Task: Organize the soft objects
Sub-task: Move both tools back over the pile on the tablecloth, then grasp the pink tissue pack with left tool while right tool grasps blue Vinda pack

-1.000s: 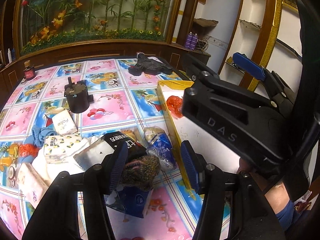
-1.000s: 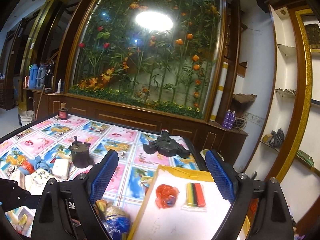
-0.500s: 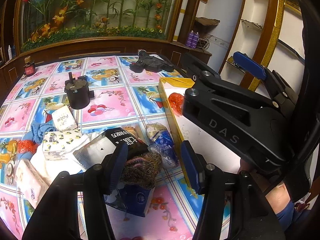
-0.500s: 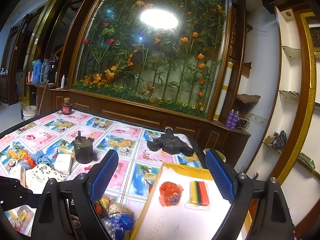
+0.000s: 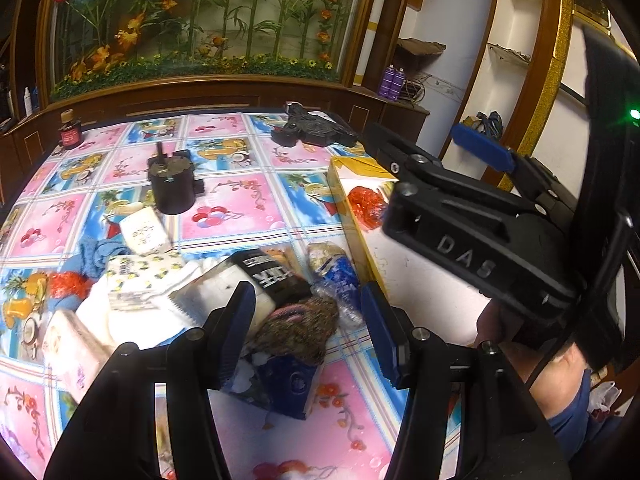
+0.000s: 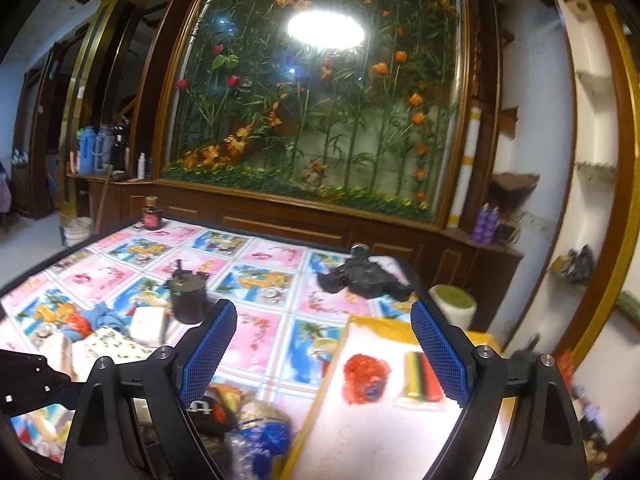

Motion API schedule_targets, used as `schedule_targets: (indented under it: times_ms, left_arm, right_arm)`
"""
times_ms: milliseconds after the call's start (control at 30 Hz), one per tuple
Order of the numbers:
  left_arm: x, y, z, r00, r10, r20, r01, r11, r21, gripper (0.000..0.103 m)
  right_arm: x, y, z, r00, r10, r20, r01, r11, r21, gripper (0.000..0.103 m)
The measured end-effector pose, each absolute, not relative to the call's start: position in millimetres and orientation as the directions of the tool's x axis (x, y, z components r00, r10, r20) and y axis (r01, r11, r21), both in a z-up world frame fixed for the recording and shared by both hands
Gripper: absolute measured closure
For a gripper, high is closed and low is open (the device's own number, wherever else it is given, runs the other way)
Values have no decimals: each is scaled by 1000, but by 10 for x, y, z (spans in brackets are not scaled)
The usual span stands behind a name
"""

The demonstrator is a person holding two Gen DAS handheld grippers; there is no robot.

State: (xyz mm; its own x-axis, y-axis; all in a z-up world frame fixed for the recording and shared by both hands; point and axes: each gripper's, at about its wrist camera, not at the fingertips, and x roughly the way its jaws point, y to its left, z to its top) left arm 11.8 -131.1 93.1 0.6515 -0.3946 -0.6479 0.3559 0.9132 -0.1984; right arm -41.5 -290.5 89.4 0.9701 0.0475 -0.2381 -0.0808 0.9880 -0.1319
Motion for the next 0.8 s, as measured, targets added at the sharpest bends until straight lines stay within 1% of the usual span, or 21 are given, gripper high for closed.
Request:
schedule_targets:
  times_ms: [100,233,333,433,567,800]
  left_arm:
    - [15,-1107,896,657,-383,-649,331,920,-208,49]
    - [-123,-715,813,668,-343,-660,273,939,-211,49]
    - [-192,-337,740,683,-287,-671,195,958,-212,49]
    - [-170,52,622,673,-237,-701,78,965,-252,49]
    - [-34,431,435,626,-243,-741,-85,923,-374,49]
    - [265,572,231,563,-258,-785,-254,850,-461,49]
  right_arm:
    - [-368,-2997,907,951,119,-284,-140,989,-53,14]
    - [-422,-3041,902,921,221,-321,-228,974,14,14]
    - [-522,-3022,882,887,304,-348,-307,950,50,14]
    - [-600,-2977,828,844,376,-383,-376,924,78,14]
    - [-676,-2892,814,831,379,-408,-398,917,41,14]
    - [-740,-2912,888,829,364,-425,-400,916,3,14]
